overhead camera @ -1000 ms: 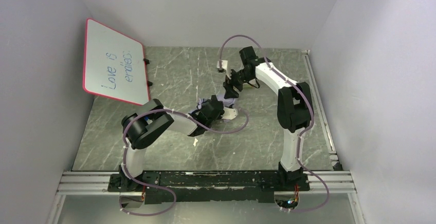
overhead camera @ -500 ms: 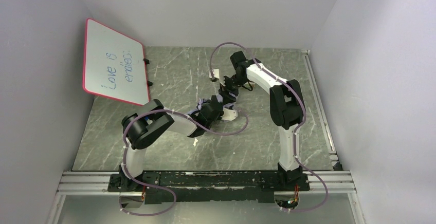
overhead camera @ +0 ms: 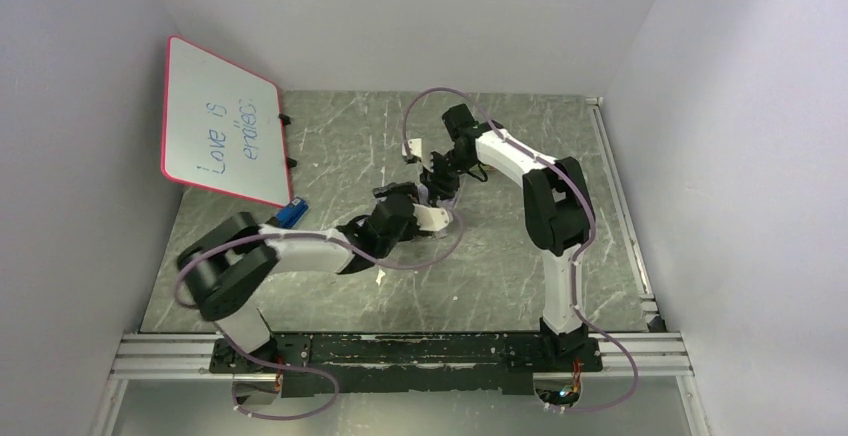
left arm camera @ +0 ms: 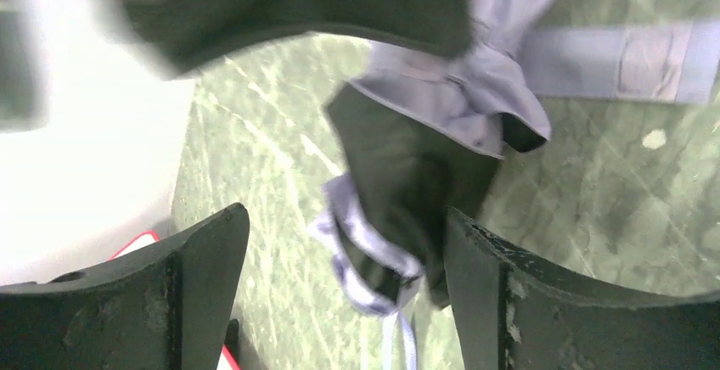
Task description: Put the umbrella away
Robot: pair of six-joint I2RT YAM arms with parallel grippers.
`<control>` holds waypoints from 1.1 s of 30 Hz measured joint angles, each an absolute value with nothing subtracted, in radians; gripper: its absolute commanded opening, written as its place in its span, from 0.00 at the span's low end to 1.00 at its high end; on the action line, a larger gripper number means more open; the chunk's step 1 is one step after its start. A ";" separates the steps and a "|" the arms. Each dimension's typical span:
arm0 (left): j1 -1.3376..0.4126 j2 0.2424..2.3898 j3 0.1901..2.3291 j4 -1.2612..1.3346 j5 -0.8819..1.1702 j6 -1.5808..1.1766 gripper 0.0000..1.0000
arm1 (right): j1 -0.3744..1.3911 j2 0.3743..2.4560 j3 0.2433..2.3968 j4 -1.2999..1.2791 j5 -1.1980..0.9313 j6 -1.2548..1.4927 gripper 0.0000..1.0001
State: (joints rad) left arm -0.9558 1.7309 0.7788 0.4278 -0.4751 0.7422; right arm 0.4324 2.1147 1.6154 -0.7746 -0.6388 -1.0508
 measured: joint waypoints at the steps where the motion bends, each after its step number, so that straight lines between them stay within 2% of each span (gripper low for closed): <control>1: -0.957 1.682 0.772 0.416 -0.468 0.721 0.86 | 0.432 2.110 1.607 -0.763 -0.639 -1.044 0.22; 4: -0.958 1.496 0.732 0.398 -0.436 0.633 0.89 | 0.432 2.093 1.574 -0.725 -0.638 -1.027 0.21; 9: -0.938 1.202 0.649 0.391 -0.381 0.479 0.87 | 0.432 2.041 1.483 -0.628 -0.633 -1.016 0.21; 13: -0.800 1.108 0.642 0.357 -0.276 0.336 0.84 | 0.442 1.978 1.371 -0.518 -0.609 -1.038 0.22; 17: -0.650 1.134 0.655 0.305 -0.184 0.239 0.84 | 0.467 1.898 1.233 -0.366 -0.549 -1.068 0.23; 33: -0.585 1.551 1.003 0.185 0.047 0.225 0.85 | 0.588 1.777 0.899 0.136 -0.246 -1.085 0.24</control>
